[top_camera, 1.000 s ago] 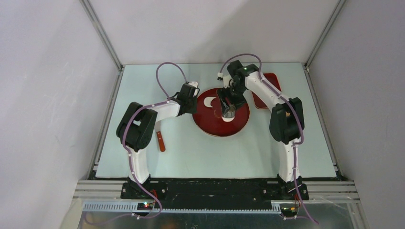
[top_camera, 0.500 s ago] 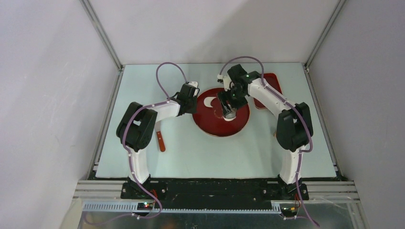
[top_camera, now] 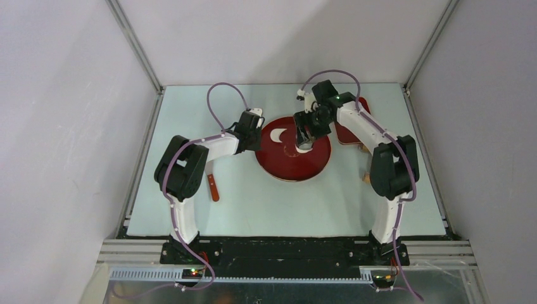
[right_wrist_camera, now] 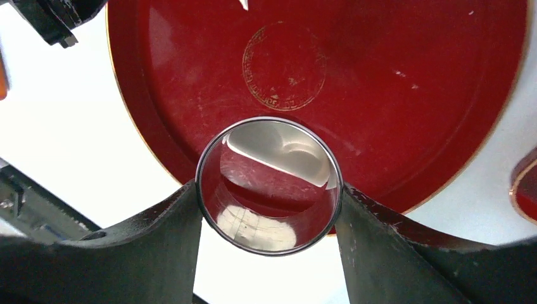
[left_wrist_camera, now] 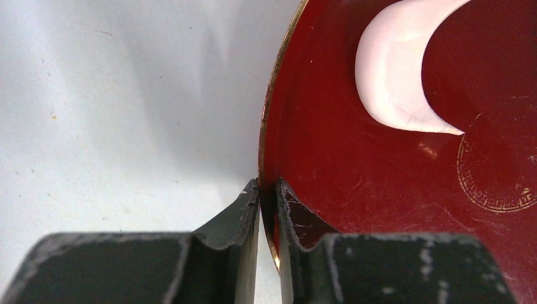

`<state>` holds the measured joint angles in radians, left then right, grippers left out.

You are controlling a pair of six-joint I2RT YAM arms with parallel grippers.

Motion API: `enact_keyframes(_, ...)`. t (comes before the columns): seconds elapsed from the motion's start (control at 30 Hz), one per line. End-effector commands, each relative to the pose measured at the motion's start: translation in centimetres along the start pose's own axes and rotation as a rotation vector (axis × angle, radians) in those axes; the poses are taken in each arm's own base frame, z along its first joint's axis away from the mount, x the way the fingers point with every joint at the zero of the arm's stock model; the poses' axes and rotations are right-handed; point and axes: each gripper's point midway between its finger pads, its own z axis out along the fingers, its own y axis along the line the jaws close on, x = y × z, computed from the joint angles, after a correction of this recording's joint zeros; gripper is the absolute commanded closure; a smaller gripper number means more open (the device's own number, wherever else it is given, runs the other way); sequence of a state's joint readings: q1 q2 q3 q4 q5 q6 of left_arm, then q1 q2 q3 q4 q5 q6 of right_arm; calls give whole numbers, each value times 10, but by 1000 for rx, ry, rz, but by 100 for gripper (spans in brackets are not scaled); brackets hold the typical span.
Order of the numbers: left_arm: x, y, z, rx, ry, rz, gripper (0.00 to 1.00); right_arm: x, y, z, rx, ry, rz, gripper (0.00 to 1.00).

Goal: Roll out the dumpling wrappers from the dough

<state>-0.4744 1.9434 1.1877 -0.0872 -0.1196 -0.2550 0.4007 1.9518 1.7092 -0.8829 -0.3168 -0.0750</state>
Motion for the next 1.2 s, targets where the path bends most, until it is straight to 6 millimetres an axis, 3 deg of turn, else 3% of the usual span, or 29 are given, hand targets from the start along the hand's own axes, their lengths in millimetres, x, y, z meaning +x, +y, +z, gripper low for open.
enact_keyframes(0.0,-17,-2,0,8,-40,-24,81,-28,6,-33,60,-189,-92,100)
enact_keyframes(0.1,-17,-2,-1,8,-40,-25,81,4,17,-11,25,77,-100,100)
enact_keyframes(0.13,-17,-2,-1,7,-41,-24,81,2,8,-8,-3,72,-25,100)
enact_keyframes(0.17,-17,-2,-1,8,-41,-23,81,-8,14,-20,-30,-1,3,100)
enact_keyframes(0.23,-17,-2,-1,9,-41,-23,81,-18,11,-23,-17,-88,-52,100)
enact_keyframes(0.27,-17,-2,-1,9,-41,-23,81,-11,24,-26,-44,-42,-83,100)
enact_keyframes(0.3,-17,-2,-1,9,-41,-23,81,2,38,-16,-140,36,-109,100)
enact_keyframes(0.33,-17,-2,-1,10,-40,-23,81,10,48,-21,-182,97,-93,100)
enact_keyframes(0.37,-17,-3,-1,11,-40,-23,81,11,40,-16,-122,108,-53,100)
enact_keyframes(0.4,-17,-3,-1,12,-40,-23,81,14,18,-3,25,90,-80,100)
enact_keyframes(0.43,-17,-3,-1,12,-40,-22,81,5,19,-12,57,23,-136,100)
enact_keyframes(0.47,-18,-3,-2,11,-43,-22,81,10,39,-10,-53,21,-155,100)
enact_keyframes(0.5,-18,-1,-2,9,-43,-22,81,36,54,-18,-165,131,-143,100)
enact_keyframes(0.53,-18,-1,-2,6,-45,-23,81,18,78,-35,-319,94,-128,100)
enact_keyframes(0.57,-18,-1,-2,6,-44,-23,81,10,71,-28,-286,84,-75,100)
enact_keyframes(0.6,-17,-2,-1,9,-42,-24,81,1,32,-28,-12,30,-93,100)
enact_keyframes(0.63,-17,-3,-1,13,-41,-24,81,-7,8,-11,151,-50,-136,100)
enact_keyframes(0.67,-17,-2,-1,13,-41,-24,81,-15,-8,-22,259,-99,-183,100)
enact_keyframes(0.7,-17,-2,-1,10,-41,-24,81,-12,-4,-28,210,-70,-179,100)
enact_keyframes(0.73,-18,-1,-2,9,-44,-23,81,0,24,-13,-1,7,-169,100)
enact_keyframes(0.77,-18,-1,-2,5,-45,-23,81,12,38,-33,-114,104,-118,100)
enact_keyframes(0.8,-18,-2,-2,7,-46,-23,81,23,61,-24,-318,178,-70,100)
enact_keyframes(0.83,-17,-2,-1,10,-43,-24,81,23,60,-28,-346,204,-31,100)
enact_keyframes(0.9,-17,-2,-1,14,-40,-25,81,32,29,-1,-143,213,-47,100)
enact_keyframes(0.93,-17,-2,-1,13,-40,-25,81,30,21,-6,-73,178,-102,100)
enact_keyframes(1.03,-18,-1,-2,6,-45,-24,81,45,57,-13,-246,231,-124,100)
enact_keyframes(1.07,-18,-1,-2,8,-44,-24,81,52,61,-8,-288,273,-118,100)
enact_keyframes(1.1,-17,-2,-1,13,-41,-25,81,60,54,-6,-243,318,-125,100)
enact_keyframes(1.17,-17,-3,-1,14,-40,-26,81,65,23,17,-47,333,-145,100)
